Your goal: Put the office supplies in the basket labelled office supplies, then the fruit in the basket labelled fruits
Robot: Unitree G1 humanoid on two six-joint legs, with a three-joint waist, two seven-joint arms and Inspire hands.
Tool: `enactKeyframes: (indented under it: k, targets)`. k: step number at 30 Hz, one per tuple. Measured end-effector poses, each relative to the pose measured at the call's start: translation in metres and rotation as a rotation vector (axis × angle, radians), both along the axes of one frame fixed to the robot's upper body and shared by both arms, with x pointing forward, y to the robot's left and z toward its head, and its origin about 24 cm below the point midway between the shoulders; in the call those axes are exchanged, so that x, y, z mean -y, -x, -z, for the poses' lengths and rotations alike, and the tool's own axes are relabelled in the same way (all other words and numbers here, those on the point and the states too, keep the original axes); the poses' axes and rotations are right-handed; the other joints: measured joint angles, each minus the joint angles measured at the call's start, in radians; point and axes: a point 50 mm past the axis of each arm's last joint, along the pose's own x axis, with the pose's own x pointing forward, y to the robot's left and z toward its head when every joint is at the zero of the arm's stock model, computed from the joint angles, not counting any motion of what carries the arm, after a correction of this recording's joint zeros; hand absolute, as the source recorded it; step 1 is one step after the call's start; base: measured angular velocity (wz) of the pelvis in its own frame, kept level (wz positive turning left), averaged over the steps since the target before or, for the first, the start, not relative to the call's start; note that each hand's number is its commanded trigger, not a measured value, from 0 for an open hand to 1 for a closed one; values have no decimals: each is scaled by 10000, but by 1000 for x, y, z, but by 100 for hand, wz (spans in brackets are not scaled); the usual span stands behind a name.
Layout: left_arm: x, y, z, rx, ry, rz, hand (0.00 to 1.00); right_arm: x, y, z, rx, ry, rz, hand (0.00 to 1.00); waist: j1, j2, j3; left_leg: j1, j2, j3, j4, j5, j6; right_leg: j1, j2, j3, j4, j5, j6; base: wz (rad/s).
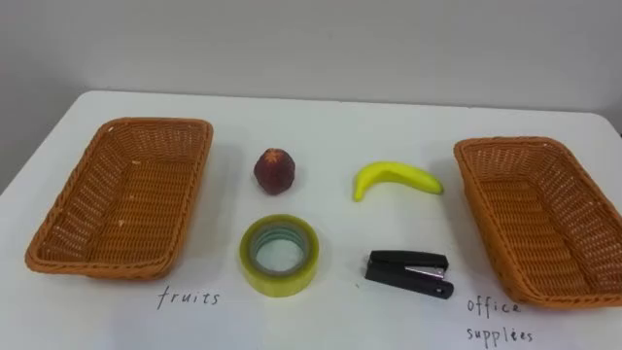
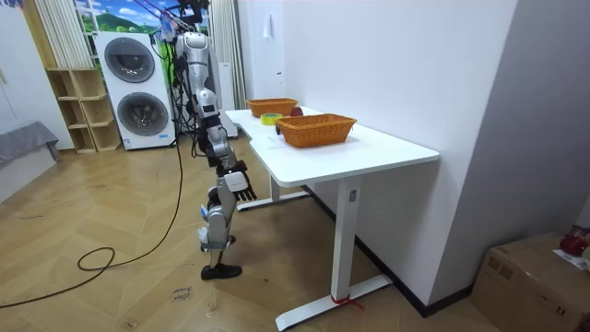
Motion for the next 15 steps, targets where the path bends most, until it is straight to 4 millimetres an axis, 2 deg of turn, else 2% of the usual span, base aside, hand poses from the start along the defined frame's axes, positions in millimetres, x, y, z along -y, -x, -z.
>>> enactKeyframes:
  k: [15]
  targets:
    - [-2,-2,-1,-327,-470,700,0,0,0,0,-103,-51,94,0,-42,20,24,19,2,1,22,0,0,5,-6,1,15,6,-6,0]
